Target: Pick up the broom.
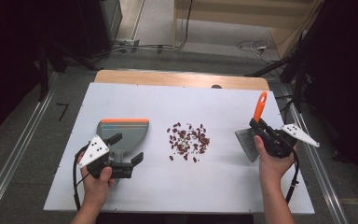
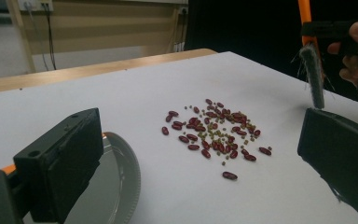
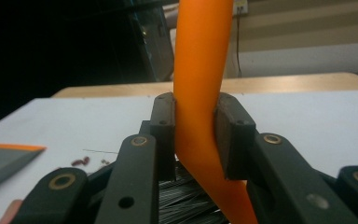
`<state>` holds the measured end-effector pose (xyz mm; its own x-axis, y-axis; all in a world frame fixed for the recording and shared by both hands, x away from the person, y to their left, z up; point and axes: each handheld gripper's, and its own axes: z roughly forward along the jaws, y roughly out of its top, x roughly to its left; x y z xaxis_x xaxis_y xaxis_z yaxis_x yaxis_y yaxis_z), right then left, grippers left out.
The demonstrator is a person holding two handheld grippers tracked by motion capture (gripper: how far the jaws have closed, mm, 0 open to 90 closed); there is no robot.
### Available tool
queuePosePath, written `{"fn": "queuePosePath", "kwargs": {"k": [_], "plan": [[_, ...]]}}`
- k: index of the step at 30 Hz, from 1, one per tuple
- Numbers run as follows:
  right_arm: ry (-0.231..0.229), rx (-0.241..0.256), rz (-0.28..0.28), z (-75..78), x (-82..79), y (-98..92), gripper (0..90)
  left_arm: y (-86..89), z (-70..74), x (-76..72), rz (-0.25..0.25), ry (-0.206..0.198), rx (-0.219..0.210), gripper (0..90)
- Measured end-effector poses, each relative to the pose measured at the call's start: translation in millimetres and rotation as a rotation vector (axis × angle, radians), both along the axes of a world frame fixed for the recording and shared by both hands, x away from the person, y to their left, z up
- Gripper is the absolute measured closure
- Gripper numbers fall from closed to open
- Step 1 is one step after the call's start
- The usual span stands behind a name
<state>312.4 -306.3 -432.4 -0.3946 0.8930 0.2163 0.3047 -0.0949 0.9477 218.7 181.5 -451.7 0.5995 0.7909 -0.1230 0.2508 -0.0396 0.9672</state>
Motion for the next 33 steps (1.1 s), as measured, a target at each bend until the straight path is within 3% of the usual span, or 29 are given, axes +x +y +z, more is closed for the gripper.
{"fn": "queuePosePath", "kwargs": {"k": [7, 15, 24, 33], "plan": [[-0.038, 0.027, 0.038, 13.0, -7.0, 14.3, 69.7, -12.3, 3.5, 1.3, -0.052, 0.0, -0.007, 0.4], [-0.049, 0.035, 0.08, 17.7, -12.4, 33.7, 69.6, -21.7, 3.9, 2.8, -0.079, 0.007, -0.01, 0.4], [-0.076, 0.023, 0.161, 23.8, -25.0, 68.6, 69.6, -34.7, 4.1, 3.2, -0.129, 0.02, -0.028, 0.3], [-0.075, 0.058, 0.257, 25.8, -34.5, 95.9, 69.6, -47.8, 4.1, 1.3, -0.167, 0.029, -0.035, 0.3]]}}
